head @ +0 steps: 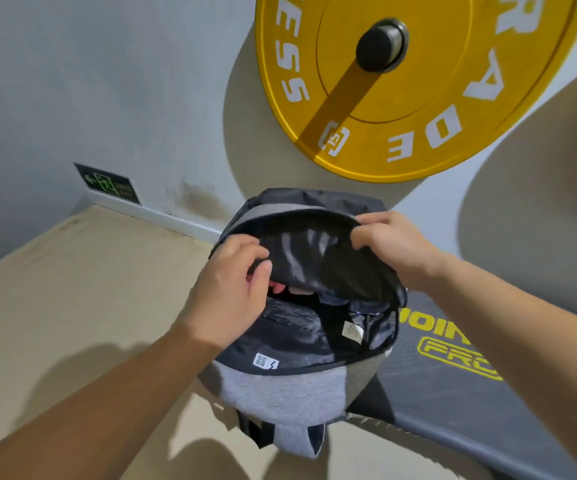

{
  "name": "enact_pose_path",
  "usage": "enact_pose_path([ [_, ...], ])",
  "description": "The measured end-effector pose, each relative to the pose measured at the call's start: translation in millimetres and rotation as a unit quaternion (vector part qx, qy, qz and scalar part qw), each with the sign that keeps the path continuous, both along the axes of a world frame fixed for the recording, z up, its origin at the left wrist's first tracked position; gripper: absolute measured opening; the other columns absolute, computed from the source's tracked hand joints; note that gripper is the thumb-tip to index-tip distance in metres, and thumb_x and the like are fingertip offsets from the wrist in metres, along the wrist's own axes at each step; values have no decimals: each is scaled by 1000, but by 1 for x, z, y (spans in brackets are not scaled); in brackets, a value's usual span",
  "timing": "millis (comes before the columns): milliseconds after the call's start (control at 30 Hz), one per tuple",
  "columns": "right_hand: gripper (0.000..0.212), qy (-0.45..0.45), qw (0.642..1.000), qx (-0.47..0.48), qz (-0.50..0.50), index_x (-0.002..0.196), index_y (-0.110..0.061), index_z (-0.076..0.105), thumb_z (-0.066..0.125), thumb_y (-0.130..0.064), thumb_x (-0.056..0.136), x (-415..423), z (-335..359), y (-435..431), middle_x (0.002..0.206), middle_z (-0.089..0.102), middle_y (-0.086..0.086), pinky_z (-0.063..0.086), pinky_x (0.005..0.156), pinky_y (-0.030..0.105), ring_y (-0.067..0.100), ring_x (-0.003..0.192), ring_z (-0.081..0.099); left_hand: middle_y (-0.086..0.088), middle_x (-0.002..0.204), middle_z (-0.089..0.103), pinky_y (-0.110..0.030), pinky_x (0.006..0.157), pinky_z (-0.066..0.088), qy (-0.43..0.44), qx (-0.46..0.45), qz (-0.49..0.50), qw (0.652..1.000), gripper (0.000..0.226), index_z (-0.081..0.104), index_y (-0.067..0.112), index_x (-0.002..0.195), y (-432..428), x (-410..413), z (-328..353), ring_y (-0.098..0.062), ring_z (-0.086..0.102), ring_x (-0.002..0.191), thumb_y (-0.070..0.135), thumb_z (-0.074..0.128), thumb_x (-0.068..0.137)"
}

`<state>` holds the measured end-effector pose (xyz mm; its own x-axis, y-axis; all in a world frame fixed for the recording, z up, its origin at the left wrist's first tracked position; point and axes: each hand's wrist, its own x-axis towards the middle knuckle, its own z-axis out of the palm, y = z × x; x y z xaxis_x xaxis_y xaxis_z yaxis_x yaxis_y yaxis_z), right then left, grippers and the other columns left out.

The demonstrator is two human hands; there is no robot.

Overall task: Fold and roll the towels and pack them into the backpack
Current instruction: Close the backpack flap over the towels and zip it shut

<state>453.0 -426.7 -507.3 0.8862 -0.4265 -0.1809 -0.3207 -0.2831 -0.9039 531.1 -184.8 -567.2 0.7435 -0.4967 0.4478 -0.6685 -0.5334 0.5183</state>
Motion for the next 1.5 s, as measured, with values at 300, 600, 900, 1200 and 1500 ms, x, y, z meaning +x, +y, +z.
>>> enact_pose_path([
  [300,38,189,915,-244,260,110,-32,74,73,-58,83,-45,-27,39,106,72,-16,50,96,26,12,107,66,3,107,57,-38,83,50,21,69,64,995,18,61,26,109,20,-3,7,-23,58,99,39,56,98],
  [600,71,209,829,-471,218,147,-45,35,51,-75,85,-44,-120,35,142,32,2,40,108,40,30,129,35,-7,105,69,-39,89,54,361,67,171,914,34,60,16,113,46,27,-76,-32,65,99,16,70,81],
  [900,67,112,828,-531,142,133,-27,50,32,-73,88,-29,-103,41,150,32,8,42,105,49,33,134,35,3,90,63,-27,69,46,407,65,55,909,26,54,20,106,14,-21,-65,-18,61,84,13,63,83],
  [1200,63,32,802,-541,252,147,-38,38,36,-68,93,10,-117,90,161,29,6,22,118,59,39,150,18,2,98,68,-34,89,52,278,12,157,948,21,57,33,110,53,47,-100,-28,66,86,24,47,93],
  [1500,67,127,834,-453,287,157,-50,13,21,-75,95,64,-121,102,171,-12,-1,-2,125,57,29,157,-5,-2,84,73,-37,77,55,208,18,65,976,23,70,18,96,12,91,-107,-24,67,79,8,51,90],
])
